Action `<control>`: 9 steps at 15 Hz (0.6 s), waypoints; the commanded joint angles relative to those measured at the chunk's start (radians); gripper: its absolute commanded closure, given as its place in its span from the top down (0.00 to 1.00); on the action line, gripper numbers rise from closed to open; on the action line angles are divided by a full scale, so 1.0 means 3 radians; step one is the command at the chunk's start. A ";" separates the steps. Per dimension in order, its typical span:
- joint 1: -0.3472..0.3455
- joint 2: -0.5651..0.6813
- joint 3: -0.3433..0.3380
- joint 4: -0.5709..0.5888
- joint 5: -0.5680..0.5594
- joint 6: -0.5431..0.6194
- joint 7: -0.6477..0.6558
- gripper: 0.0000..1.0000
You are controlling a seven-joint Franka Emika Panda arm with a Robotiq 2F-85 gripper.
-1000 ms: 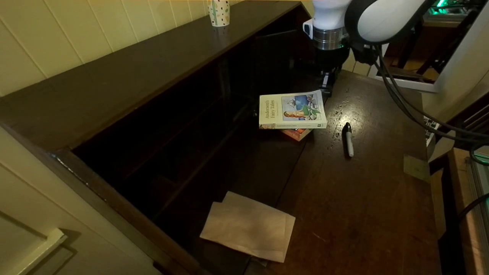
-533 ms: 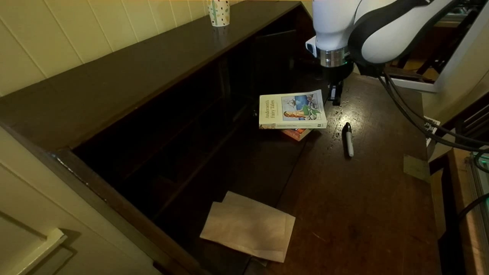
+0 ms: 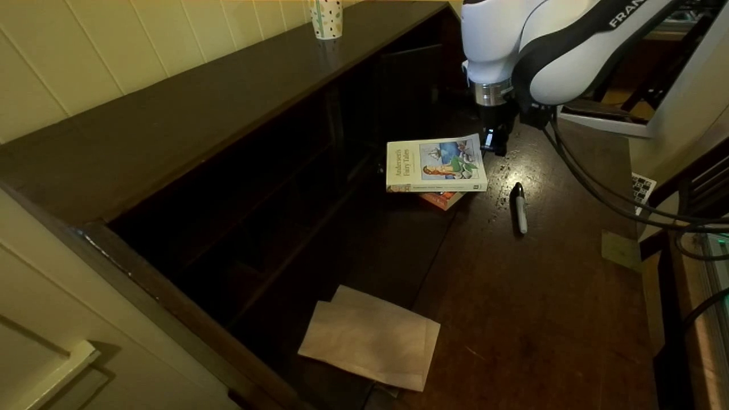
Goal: Turn the white book around in an anticlockwise direction
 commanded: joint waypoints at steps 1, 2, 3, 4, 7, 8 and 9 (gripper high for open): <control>-0.0006 0.0112 0.0008 0.0118 0.0284 0.0125 0.0239 0.00; -0.0009 0.0127 0.0016 0.0128 0.0402 0.0169 0.0272 0.00; -0.0016 0.0135 0.0026 0.0128 0.0521 0.0225 0.0281 0.00; -0.0021 0.0140 0.0034 0.0125 0.0644 0.0281 0.0274 0.00; -0.0016 0.0152 0.0016 0.0114 0.0875 0.0453 0.0279 0.00; -0.0020 0.0146 0.0007 0.0106 0.0934 0.0524 0.0280 0.00; -0.0029 0.0141 0.0002 0.0100 0.1002 0.0592 0.0273 0.00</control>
